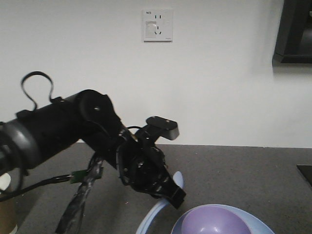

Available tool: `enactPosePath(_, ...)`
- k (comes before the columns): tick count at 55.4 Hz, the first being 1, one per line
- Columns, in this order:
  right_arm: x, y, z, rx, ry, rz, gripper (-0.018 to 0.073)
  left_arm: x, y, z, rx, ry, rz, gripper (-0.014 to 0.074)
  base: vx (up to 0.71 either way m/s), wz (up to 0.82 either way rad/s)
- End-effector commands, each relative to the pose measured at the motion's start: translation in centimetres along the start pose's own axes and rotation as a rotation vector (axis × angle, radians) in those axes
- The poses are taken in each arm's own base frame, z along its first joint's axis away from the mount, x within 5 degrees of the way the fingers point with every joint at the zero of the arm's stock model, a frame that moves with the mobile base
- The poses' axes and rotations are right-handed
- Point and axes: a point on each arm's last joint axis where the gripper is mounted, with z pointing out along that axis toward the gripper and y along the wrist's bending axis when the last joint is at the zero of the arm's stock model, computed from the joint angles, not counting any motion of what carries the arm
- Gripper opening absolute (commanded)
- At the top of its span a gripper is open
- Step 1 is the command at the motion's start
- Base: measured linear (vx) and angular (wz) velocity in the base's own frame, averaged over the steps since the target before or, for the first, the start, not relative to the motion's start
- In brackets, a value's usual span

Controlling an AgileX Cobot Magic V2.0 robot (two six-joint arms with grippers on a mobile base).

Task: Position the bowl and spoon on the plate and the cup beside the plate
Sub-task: 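Lower the white spoon into the lilac bowl and release it with the left gripper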

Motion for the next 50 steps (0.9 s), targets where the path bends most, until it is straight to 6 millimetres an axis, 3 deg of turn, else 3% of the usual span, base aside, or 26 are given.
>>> enactPosePath(1,-1.6,-0.1,-0.5,0.022,-0.108,-0.005,-0.0012,-2.3,-2.5,-1.5,0.051,-0.073,0.041,0.0003,0.00,0.00)
enactPosePath(15,-1.6,-0.1,-0.5,0.022,-0.108,-0.006,-0.0012,-3.5,-3.8,2.4,0.086,-0.029,0.033,0.0004,0.00,0.00)
enactPosePath(25,-1.6,-0.1,-0.5,0.022,-0.108,-0.006,-0.0012,-3.6,-4.2,3.1,0.091,-0.034,0.054,0.0043,0.00,0.00)
enactPosePath(34,-1.6,-0.1,-0.5,0.022,-0.109,-0.006,-0.0012,-3.6,-4.4,3.2,0.100,-0.031,0.057,0.0179,0.00,0.00)
enactPosePath(50,-1.6,-0.1,-0.5,0.021,-0.109,-0.001,-0.0011,-3.8,-4.3,3.0,0.086,-0.061,0.060,0.0529,0.00,0.00)
